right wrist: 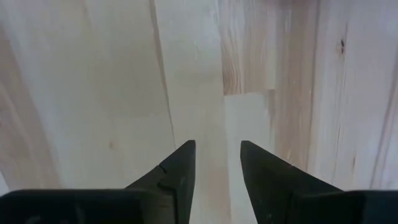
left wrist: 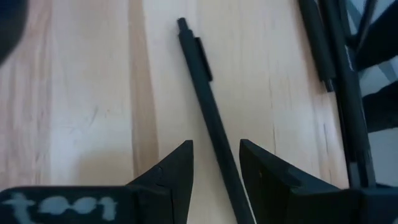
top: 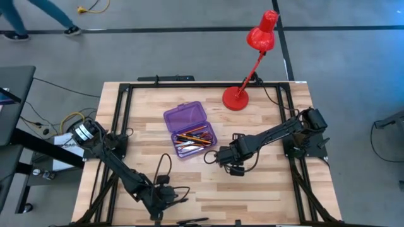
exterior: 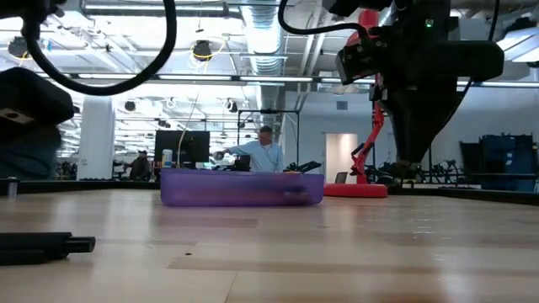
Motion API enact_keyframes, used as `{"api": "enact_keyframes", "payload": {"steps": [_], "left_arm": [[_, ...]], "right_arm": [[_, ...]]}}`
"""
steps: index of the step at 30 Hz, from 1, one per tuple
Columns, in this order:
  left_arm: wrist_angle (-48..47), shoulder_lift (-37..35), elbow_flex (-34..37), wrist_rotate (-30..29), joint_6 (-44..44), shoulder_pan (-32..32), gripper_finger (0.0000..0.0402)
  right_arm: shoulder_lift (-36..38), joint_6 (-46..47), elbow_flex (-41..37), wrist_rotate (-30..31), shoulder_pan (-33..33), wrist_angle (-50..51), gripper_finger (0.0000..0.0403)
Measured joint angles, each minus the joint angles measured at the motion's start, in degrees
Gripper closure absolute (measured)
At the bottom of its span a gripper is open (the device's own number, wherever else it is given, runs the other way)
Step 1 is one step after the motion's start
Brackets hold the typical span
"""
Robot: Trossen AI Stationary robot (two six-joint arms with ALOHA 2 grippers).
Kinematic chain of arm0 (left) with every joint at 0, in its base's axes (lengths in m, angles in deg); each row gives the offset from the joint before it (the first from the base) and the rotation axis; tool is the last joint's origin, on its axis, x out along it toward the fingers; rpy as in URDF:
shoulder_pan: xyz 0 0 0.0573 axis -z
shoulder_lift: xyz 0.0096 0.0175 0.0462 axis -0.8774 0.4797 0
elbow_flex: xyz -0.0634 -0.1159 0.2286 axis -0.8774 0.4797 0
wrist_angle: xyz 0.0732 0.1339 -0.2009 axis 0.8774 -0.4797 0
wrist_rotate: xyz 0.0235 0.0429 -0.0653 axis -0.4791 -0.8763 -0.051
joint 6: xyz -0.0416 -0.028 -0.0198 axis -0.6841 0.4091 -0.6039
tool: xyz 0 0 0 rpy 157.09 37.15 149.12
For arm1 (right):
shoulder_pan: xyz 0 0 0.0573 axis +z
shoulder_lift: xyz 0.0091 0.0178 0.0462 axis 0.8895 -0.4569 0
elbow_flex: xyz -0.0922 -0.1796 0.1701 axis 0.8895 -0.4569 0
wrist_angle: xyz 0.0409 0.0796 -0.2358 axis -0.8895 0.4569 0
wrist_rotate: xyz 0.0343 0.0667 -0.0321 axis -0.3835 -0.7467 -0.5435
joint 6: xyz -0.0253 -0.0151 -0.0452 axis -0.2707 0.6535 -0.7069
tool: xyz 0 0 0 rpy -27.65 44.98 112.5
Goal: Pick & place school supplies into a supply box
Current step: Put the black pen into the purple supply box
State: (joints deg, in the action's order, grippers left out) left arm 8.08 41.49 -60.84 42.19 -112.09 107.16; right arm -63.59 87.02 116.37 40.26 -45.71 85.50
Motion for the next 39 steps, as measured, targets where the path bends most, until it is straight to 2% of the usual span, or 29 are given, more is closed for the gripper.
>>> {"api": "enact_keyframes", "payload": {"steps": [11,16,19,27,33,39], "left_arm": [[0.4,0.0,0.0,-0.2,5.2,0.0,0.0285],[5.9,3.0,0.0,2.5,5.7,0.0,0.0285],[6.7,4.3,-0.2,1.5,4.0,0.0,0.0285],[-1.6,5.2,-1.6,-2.5,-1.0,0.1,0.0288],[-8.8,5.1,-1.6,-4.5,-6.3,-1.4,0.0329],[-9.9,5.0,-1.6,-3.7,-2.7,-3.2,0.0386]], "right_arm": [[0.0,0.4,0.0,0.0,0.0,-0.1,0.0281],[0.0,0.5,0.0,0.1,0.0,-0.1,0.0281],[0.0,1.0,0.0,0.1,0.0,-0.1,0.0281],[0.0,1.0,0.0,0.0,0.0,0.0,0.0281],[0.0,3.0,0.0,0.0,0.0,1.0,0.0281],[0.0,6.7,0.0,-0.2,0.6,2.8,0.0281]]}}
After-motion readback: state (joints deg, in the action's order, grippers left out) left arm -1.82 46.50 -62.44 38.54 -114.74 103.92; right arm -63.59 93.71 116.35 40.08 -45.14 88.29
